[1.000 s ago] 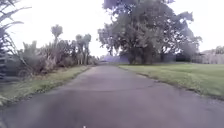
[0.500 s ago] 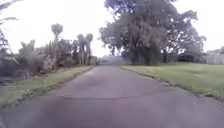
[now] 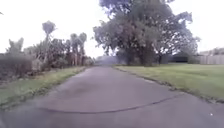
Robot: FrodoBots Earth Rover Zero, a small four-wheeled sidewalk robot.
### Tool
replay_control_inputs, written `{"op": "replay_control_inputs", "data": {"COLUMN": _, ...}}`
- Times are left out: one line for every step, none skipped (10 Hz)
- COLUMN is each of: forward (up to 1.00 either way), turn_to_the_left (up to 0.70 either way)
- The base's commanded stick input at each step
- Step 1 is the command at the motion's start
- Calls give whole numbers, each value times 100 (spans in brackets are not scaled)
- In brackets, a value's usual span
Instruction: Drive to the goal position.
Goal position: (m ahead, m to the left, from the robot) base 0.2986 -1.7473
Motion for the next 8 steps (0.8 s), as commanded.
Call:
{"op": "replay_control_inputs", "data": {"forward": 85, "turn_to_the_left": 0}}
{"op": "replay_control_inputs", "data": {"forward": 85, "turn_to_the_left": 0}}
{"op": "replay_control_inputs", "data": {"forward": 85, "turn_to_the_left": 0}}
{"op": "replay_control_inputs", "data": {"forward": 85, "turn_to_the_left": 0}}
{"op": "replay_control_inputs", "data": {"forward": 85, "turn_to_the_left": 0}}
{"op": "replay_control_inputs", "data": {"forward": 85, "turn_to_the_left": 0}}
{"op": "replay_control_inputs", "data": {"forward": 85, "turn_to_the_left": 0}}
{"op": "replay_control_inputs", "data": {"forward": 85, "turn_to_the_left": 0}}
